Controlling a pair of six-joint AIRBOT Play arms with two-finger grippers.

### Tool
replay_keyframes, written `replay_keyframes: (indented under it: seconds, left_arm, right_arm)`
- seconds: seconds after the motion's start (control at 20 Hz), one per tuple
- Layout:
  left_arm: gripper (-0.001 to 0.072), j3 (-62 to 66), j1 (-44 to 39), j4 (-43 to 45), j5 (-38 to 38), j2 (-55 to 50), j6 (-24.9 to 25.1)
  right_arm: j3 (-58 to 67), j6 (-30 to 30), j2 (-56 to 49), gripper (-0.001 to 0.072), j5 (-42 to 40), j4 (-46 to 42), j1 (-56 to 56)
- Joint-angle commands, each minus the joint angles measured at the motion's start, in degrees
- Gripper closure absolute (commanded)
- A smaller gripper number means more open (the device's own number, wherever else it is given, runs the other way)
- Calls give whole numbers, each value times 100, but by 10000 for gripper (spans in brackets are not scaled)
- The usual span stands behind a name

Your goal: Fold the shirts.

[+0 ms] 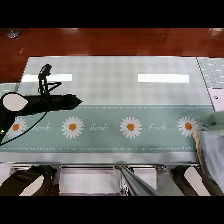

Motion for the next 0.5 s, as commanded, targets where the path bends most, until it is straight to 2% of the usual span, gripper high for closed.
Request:
replay_keyframes:
  seconds: [0.0, 0.1, 0.15, 0.25, 0.35, 0.4, 0.45]
  left_arm:
    - [675, -2, -2, 4, 35, -2, 4]
    - [675, -2, -2, 2, 55, -2, 4]
    - [675, -2, -2, 2, 57, -2, 4]
    - [675, -2, -2, 2, 74, -2, 4]
    - [675, -2, -2, 2, 101, -2, 107]
    - [675, -2, -2, 0, 127, -4, 109]
    - [675, -2, -2, 0, 203, -4, 107]
  right_arm:
    - [-1364, -396, 955, 695, 48, -498, -1071]
    - [-1967, -890, 1423, 695, 46, -1250, -1580]
    - [-2199, -881, 1609, 695, 44, -1635, -1770]
    - [-2677, -407, 2015, 695, -22, -2310, -1971]
    - [-3152, -195, 2507, 688, -476, -2450, -2017]
    - [-3366, -208, 2680, 454, -728, -2380, -2017]
    - [-3521, -302, 2715, 82, -872, -2262, -2011]
